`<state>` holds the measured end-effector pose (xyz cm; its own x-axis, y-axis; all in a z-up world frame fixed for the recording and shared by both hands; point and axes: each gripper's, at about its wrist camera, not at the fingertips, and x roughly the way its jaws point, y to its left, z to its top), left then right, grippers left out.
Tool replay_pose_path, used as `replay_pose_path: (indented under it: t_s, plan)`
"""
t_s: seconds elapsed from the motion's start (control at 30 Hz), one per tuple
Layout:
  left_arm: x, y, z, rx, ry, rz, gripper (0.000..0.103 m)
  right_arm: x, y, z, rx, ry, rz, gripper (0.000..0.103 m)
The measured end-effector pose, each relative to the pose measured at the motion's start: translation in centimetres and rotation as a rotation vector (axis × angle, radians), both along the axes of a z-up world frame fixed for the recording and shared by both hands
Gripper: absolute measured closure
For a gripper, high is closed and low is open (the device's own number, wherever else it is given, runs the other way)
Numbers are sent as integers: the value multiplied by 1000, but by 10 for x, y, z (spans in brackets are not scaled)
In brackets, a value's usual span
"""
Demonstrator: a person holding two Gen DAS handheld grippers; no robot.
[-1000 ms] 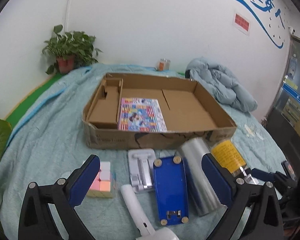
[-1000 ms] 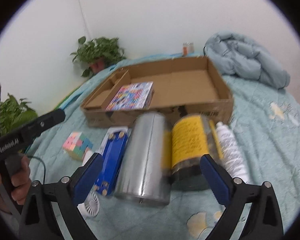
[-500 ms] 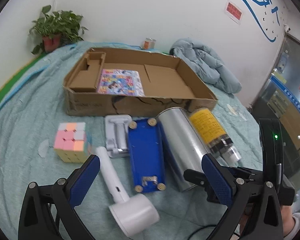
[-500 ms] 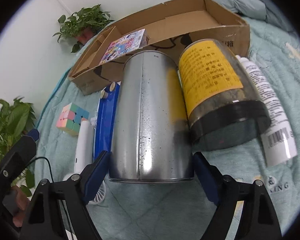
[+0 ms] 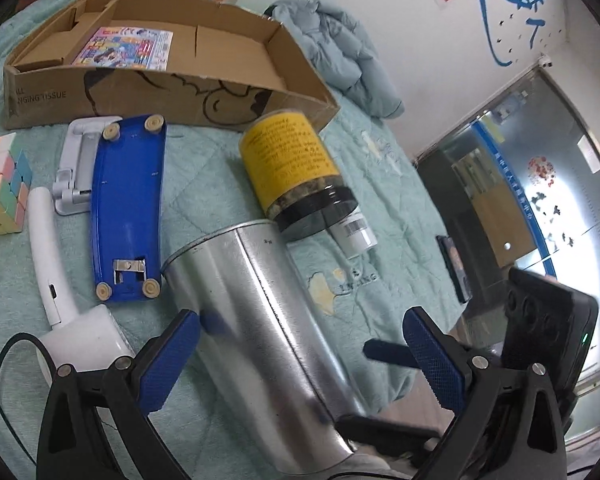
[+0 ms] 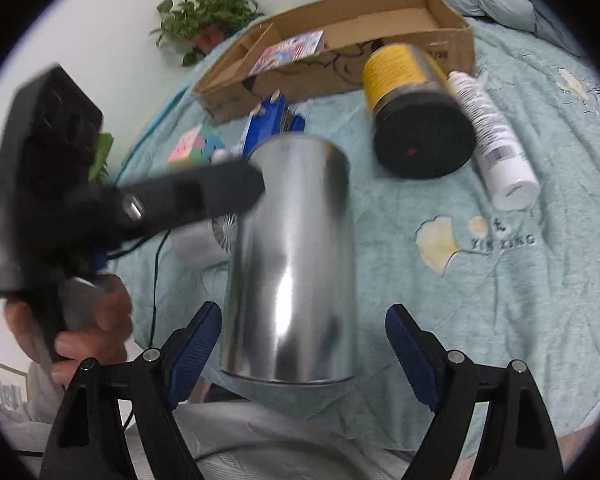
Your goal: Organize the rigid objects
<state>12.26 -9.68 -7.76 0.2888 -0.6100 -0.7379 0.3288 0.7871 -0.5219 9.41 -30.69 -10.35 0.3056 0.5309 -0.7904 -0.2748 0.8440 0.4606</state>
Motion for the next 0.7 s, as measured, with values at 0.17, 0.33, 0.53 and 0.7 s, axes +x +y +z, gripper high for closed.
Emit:
replay_pose_path:
  t_s: [0.17, 0.33, 0.53, 0.7]
  plan:
    - [14, -12, -18, 80, 68, 12, 6, 23, -12, -23, 134, 115, -4, 21]
    - [24, -18, -32, 167, 114, 33, 18, 30, 11, -37, 164, 158, 66, 21]
    - [30, -17, -35, 179, 127, 36, 18, 30, 20, -33, 140, 128, 56, 20]
    - [30, -18, -31, 180, 103, 33, 20, 30, 24, -30, 122, 106, 35, 20]
